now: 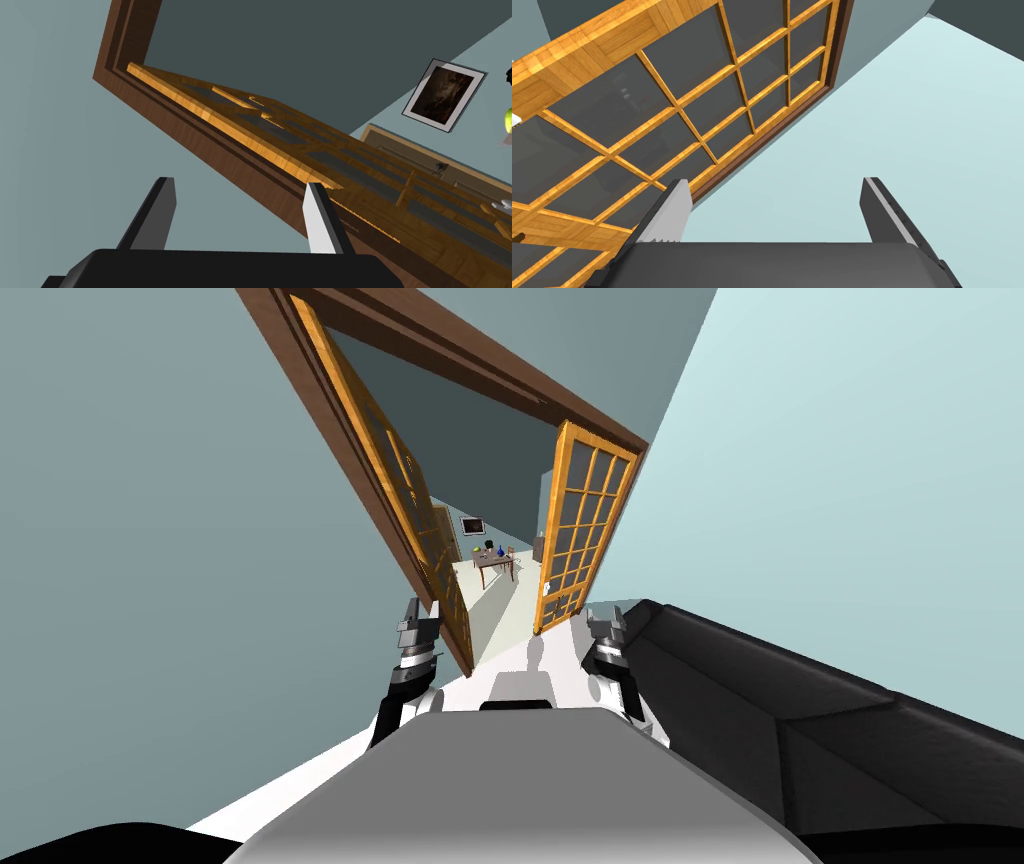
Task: Push the door open
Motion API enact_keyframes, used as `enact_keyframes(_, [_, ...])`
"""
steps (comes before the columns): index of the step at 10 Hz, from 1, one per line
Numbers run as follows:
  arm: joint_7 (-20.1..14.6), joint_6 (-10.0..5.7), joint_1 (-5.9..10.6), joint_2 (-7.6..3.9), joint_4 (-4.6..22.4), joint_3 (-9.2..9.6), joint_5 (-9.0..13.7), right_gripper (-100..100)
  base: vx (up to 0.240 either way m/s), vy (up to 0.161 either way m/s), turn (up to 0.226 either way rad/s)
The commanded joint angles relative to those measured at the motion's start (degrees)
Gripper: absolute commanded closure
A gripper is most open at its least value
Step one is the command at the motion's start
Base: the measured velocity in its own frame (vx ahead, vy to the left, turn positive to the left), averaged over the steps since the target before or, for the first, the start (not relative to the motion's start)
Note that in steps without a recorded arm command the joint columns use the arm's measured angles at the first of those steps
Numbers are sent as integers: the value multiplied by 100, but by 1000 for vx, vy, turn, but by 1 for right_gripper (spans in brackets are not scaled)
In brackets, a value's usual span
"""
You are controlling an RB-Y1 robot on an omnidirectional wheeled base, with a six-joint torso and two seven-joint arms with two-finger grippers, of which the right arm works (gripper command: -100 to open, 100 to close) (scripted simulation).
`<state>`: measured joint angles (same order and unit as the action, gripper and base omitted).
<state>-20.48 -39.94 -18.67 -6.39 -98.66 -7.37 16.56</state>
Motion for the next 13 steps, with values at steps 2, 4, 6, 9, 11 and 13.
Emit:
enact_keyframes(2, [-244,-76,132,-25,315,-108,162,-100,65,-153,326])
enact_keyframes(4, [-357,-123,195,-35,477,-156,237,-100,37,-135,213])
enact_keyframes(6, [-532,-196,291,-40,728,-228,352,-100,35,-138,360])
enact_keyframes(9, [-765,-293,420,-45,1063,-326,506,-100,33,-144,252])
enact_keyframes(11, [-940,-366,516,-47,1315,-399,621,-100,2,-156,322])
enact_keyframes(13, [-1115,-439,613,-39,1566,-472,737,-100,-2,-181,296])
